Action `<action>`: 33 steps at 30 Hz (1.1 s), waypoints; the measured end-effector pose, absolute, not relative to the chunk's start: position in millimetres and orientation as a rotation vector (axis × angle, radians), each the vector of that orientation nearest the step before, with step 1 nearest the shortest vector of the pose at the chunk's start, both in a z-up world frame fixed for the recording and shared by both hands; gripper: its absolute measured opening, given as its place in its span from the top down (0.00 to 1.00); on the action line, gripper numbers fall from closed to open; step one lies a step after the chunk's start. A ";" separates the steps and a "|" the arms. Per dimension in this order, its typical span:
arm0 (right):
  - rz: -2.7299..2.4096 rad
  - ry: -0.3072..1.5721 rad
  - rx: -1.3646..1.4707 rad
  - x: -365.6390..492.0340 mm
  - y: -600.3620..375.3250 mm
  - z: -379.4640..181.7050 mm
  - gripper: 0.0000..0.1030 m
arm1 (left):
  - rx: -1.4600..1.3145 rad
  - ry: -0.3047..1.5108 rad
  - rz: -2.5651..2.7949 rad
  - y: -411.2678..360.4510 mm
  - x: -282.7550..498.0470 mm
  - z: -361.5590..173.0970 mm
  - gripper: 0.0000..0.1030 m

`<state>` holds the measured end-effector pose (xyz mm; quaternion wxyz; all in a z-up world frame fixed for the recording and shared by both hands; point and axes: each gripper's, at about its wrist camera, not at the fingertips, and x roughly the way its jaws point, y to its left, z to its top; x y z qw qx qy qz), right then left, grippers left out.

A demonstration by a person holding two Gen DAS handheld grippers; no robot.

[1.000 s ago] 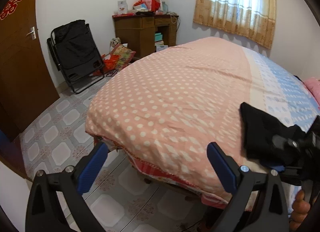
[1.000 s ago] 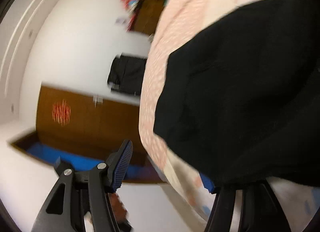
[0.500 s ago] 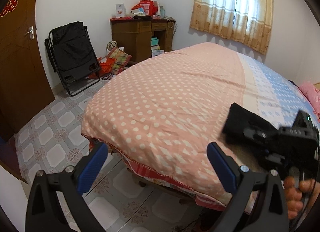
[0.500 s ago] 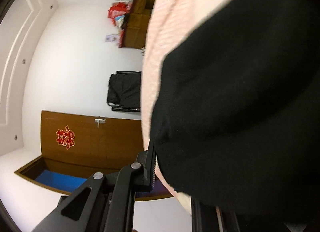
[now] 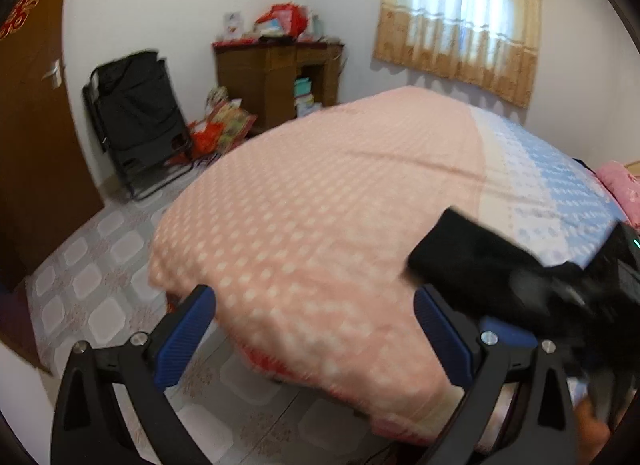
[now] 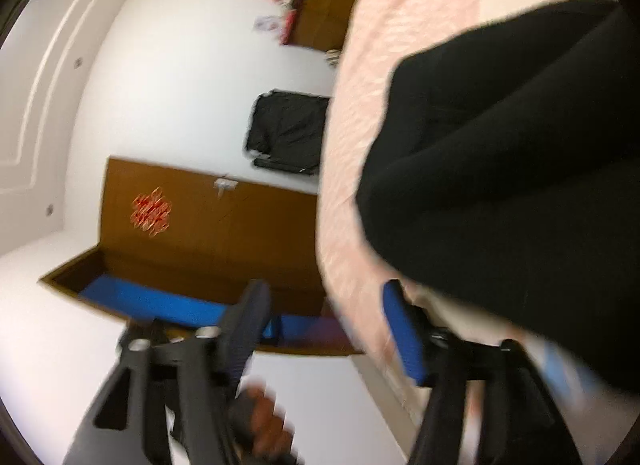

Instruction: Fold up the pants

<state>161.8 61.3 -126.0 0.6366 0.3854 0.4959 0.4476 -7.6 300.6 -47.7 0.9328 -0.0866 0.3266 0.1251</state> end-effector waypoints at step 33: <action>-0.483 0.995 0.439 151.2 -448.1 -93.6 0.94 | -0.008 0.740 0.087 145.1 74.4 -28.4 0.01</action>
